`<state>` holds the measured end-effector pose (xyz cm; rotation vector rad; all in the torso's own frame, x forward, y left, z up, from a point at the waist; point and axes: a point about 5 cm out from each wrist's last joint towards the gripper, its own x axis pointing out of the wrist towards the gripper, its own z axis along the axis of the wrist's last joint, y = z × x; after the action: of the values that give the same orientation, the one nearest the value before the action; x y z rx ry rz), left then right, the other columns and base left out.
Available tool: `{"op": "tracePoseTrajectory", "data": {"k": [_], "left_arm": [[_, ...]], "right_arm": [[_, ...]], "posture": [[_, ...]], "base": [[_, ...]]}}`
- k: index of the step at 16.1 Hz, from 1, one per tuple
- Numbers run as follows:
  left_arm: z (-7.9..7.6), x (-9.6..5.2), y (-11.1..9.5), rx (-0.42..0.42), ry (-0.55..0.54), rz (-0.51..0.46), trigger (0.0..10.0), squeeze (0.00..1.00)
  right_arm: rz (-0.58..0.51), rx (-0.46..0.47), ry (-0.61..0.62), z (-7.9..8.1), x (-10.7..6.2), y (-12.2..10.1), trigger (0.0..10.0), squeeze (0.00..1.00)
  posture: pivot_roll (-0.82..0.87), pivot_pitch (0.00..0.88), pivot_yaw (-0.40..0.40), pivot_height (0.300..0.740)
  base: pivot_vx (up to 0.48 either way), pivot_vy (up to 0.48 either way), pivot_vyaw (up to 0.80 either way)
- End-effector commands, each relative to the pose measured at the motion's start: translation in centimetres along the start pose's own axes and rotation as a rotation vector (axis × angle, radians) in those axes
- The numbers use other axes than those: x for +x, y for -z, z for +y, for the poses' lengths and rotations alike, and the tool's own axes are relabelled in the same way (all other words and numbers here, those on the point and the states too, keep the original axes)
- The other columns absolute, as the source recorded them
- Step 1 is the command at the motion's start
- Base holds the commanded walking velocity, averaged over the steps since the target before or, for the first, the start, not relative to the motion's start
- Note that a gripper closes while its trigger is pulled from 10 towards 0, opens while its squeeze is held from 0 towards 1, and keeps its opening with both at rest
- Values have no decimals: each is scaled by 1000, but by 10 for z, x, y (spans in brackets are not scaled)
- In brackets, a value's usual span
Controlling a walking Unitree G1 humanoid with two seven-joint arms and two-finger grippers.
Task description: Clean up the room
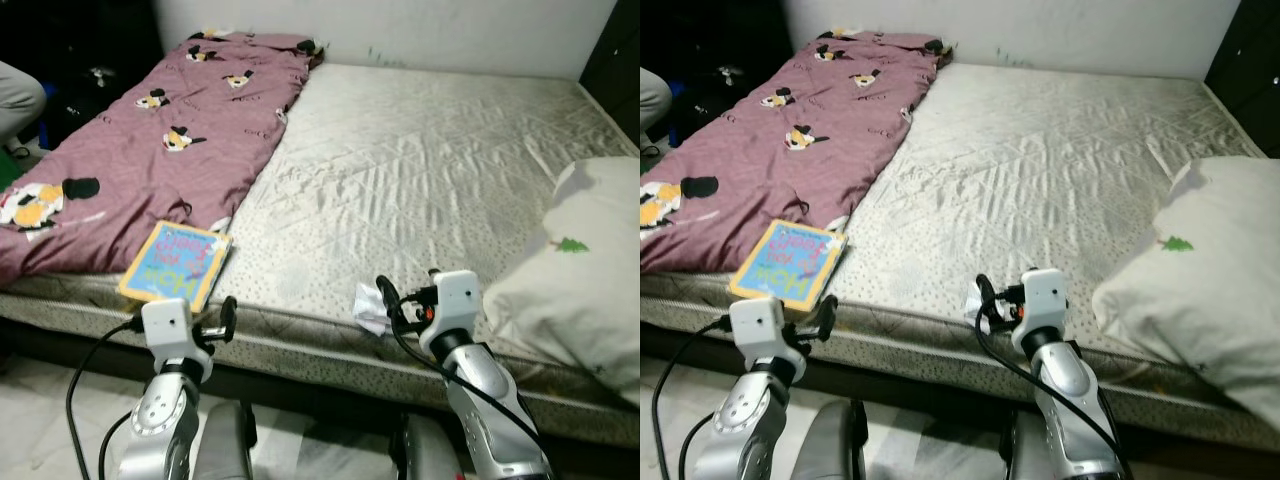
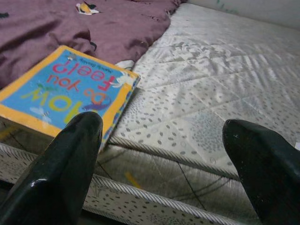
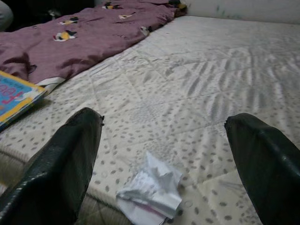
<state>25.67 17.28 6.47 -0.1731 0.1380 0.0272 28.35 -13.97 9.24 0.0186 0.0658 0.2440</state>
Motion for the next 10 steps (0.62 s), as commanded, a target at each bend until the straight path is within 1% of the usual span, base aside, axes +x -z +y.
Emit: {"op": "tracePoseTrajectory", "data": {"k": [1,2,3,4,5,6,7,8,10], "left_arm": [[3,2,0,5,-20,0,10000,0],[2,4,-3,11,-23,-18,10000,0],[3,6,-6,19,-33,-32,10000,0],[6,6,-8,39,-38,-47,10000,0],[10,4,-8,42,-48,-49,10000,0],[15,0,-9,40,-69,-48,10000,0],[18,-3,-8,48,-80,-44,10000,0],[21,-7,-6,52,-89,-39,10000,0],[28,-14,-1,56,-126,-17,10000,0]], "right_arm": [[2,0,-14,-1,3,0,10000,0],[-3,2,-23,-1,6,-3,10000,0],[8,-2,-31,-3,10,-4,10000,0],[17,-43,-55,-4,15,-5,10000,0],[48,-30,-49,-6,19,-3,10000,0],[88,-34,-113,-3,23,-2,10000,0],[99,-42,-148,0,27,-2,10000,0],[114,-31,-172,2,29,0,10000,0],[145,-32,-178,6,35,5,10000,0]], "posture": [[27,0,-9,515],[23,0,-14,506],[24,0,-19,506],[30,0,-24,506],[37,0,-25,506],[52,0,-25,506],[62,0,-29,506],[84,0,-43,506],[120,0,-61,506]], "base": [[0,0,0],[0,0,0],[0,0,0],[0,0,0],[0,0,0],[0,0,0],[0,0,0],[0,0,0],[0,0,0]]}}
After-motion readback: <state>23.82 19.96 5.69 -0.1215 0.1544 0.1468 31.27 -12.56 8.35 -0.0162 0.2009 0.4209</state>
